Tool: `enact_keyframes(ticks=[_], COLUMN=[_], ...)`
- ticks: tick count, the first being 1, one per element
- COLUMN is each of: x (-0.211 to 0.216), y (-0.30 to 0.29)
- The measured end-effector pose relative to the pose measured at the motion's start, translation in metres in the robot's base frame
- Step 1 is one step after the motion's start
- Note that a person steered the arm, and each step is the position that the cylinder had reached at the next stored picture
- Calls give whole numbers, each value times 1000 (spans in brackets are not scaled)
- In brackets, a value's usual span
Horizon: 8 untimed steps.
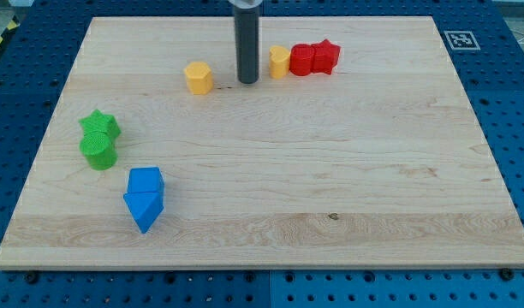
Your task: Push yellow hexagon to the yellow heart
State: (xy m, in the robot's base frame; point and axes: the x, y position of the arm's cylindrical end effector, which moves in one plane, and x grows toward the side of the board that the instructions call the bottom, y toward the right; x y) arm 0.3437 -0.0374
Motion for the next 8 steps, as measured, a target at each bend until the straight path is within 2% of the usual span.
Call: enact_keyframes(ticks=[2,3,4,6,8], x=[42,54,46,4,-1], y=[-12,-55,-99,-100,-76])
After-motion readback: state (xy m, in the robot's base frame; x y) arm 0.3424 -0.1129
